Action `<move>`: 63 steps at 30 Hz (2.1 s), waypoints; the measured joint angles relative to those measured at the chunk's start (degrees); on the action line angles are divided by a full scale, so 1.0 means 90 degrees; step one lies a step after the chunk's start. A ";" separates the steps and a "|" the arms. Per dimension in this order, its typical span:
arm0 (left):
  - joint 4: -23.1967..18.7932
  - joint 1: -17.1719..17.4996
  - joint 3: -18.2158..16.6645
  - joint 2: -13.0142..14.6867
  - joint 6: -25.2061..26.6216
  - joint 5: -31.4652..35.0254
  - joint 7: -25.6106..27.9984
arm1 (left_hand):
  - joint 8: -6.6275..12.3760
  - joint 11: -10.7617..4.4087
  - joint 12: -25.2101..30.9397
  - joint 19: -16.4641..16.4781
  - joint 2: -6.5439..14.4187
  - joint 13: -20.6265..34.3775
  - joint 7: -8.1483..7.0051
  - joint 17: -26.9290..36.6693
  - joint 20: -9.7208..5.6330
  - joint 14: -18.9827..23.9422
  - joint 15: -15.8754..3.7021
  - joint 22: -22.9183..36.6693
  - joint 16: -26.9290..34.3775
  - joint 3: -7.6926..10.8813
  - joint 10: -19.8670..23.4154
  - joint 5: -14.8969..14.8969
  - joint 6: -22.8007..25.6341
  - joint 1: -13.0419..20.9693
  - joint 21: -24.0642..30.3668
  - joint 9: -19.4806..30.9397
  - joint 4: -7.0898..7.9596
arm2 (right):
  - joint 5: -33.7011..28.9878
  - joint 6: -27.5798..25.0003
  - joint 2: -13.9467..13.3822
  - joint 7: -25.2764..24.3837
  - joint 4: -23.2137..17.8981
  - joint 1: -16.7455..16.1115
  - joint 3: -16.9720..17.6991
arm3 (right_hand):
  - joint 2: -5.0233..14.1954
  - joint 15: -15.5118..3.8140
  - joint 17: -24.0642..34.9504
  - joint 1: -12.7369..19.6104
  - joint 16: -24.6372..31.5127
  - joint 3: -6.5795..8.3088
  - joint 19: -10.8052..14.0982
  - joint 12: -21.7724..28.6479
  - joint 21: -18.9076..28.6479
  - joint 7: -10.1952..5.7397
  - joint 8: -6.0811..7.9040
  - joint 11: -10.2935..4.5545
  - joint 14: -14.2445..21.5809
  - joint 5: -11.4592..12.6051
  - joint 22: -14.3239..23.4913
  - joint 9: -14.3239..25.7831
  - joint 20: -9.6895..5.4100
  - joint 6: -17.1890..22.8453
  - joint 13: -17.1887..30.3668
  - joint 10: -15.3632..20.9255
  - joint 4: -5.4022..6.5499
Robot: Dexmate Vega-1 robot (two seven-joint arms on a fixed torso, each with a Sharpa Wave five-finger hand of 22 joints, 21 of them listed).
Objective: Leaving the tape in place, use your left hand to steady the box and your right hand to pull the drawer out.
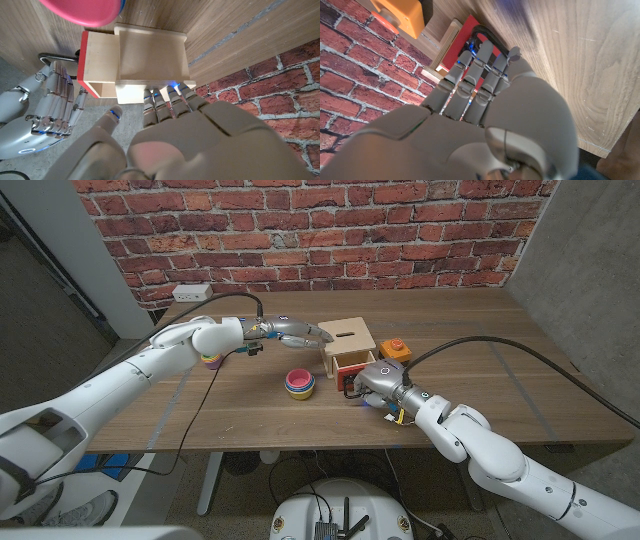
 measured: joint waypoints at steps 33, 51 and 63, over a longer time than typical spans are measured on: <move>0.0130 -0.0079 0.0023 -0.0016 -0.0109 0.0082 0.0012 | 0.0000 -0.0025 -0.0030 0.0023 0.0017 0.0020 -0.0025 0.0006 0.0024 -0.0002 0.0000 0.0003 -0.0006 0.0088 0.0024 0.0000 0.0070 0.0051 0.0001 0.0001 -0.0088 | -0.0118 -0.0111 -0.0213 0.0161 -0.0344 -0.0412 0.0268 | 0.0000 0.0010 0.0005 -0.0010 -0.0025 0.0001 0.0000 0.0002 0.0000 0.0012 0.0000 -0.0004 -0.0014 -0.0009 0.0000 0.0000 0.0000 0.0013 -0.0004 0.0002 0.0001; 0.0271 -0.0213 0.0100 -0.0101 -0.0143 0.0090 -0.0011 | 0.0000 0.0008 -0.0031 0.0024 0.0017 0.0009 0.0010 0.0020 0.0024 0.0012 0.0013 0.0009 -0.0006 0.0114 0.0057 0.0000 0.0171 0.0051 0.0003 -0.0003 -0.0114 | -0.0047 -0.0090 -0.0368 0.0269 -0.0470 -0.0570 0.0449 | 0.0000 -0.0006 0.0024 -0.0008 -0.0048 0.0031 0.0000 0.0027 0.0000 0.0015 0.0000 -0.0003 0.0001 0.0000 0.0000 0.0000 0.0000 0.0029 -0.0001 0.0001 -0.0015; 0.0329 -0.0245 0.0125 -0.0121 -0.0159 0.0082 -0.0008 | 0.0000 0.0008 -0.0031 0.0023 0.0017 0.0007 0.0010 0.0015 0.0024 0.0011 0.0013 0.0009 -0.0006 0.0140 0.0056 0.0000 0.0171 0.0051 0.0003 -0.0003 -0.0087 | -0.0053 -0.0098 -0.0420 0.0404 -0.0559 -0.0670 0.0501 | -0.0016 -0.0005 0.0022 0.0007 -0.0049 0.0031 0.0000 0.0027 0.0000 0.0017 0.0001 -0.0002 0.0000 -0.0001 0.0000 0.0000 0.0000 0.0033 -0.0003 0.0000 -0.0015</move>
